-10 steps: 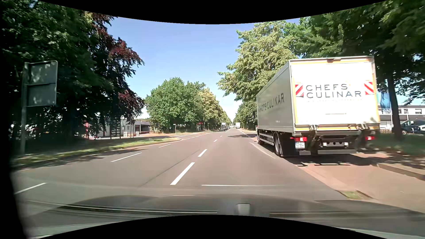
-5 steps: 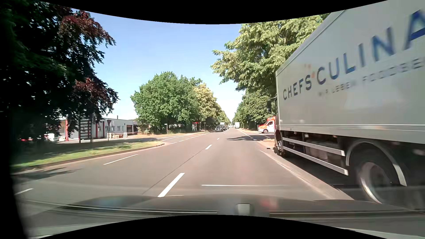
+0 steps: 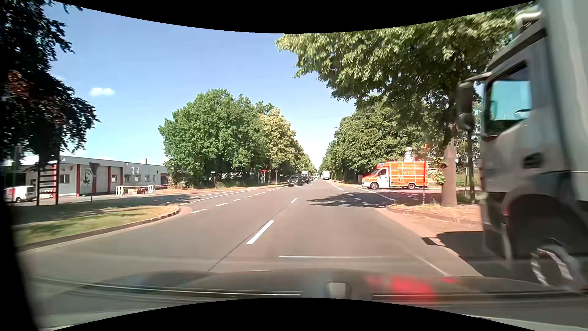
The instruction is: Follow the waypoints while adhering to traffic rules and regulations
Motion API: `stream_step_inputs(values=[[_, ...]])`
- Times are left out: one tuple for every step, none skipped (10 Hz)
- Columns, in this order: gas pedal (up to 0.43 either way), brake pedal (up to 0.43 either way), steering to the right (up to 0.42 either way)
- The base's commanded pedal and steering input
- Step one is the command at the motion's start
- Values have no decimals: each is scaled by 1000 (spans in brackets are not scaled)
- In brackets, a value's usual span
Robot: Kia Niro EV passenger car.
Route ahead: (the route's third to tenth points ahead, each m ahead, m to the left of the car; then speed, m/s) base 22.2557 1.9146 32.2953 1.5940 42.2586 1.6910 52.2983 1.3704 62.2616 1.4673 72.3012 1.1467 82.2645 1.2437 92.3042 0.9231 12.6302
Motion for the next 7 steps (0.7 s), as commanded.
stream_step_inputs(values=[[138,6,14],[138,6,15],[138,6,14],[138,6,12],[150,6,11],[150,6,11],[157,6,11]])
